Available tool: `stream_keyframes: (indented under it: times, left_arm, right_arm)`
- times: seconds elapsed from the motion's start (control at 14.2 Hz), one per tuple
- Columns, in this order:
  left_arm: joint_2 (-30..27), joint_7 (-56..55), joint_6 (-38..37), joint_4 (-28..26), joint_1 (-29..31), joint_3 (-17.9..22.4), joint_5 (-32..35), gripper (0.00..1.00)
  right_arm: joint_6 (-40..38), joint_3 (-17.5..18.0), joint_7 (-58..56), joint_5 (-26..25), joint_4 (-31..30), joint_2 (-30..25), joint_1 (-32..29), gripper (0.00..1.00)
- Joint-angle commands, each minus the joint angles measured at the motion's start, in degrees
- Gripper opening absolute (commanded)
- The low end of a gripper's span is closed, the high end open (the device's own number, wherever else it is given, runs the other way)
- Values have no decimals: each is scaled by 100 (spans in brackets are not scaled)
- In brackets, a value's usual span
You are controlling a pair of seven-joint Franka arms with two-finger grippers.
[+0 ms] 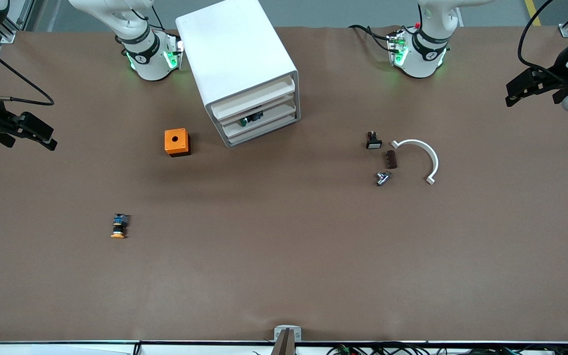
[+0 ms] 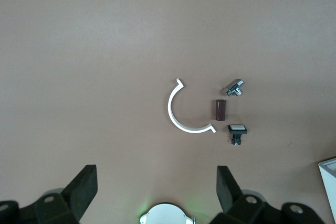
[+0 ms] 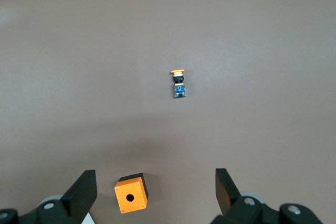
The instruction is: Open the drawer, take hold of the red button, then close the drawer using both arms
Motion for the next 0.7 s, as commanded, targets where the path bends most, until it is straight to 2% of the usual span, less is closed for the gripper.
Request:
stream_keyframes:
  times: [0.0,0.63]
  left_arm:
    - [57,24,-130,151,27,-22,110,100]
    - [198,24,-130,397,71,-31,110,100]
  right_arm:
    - [-19,97,37,41,-115,-160,-109,100]
    - [-10,80,37,41,-124,-160,-91,100]
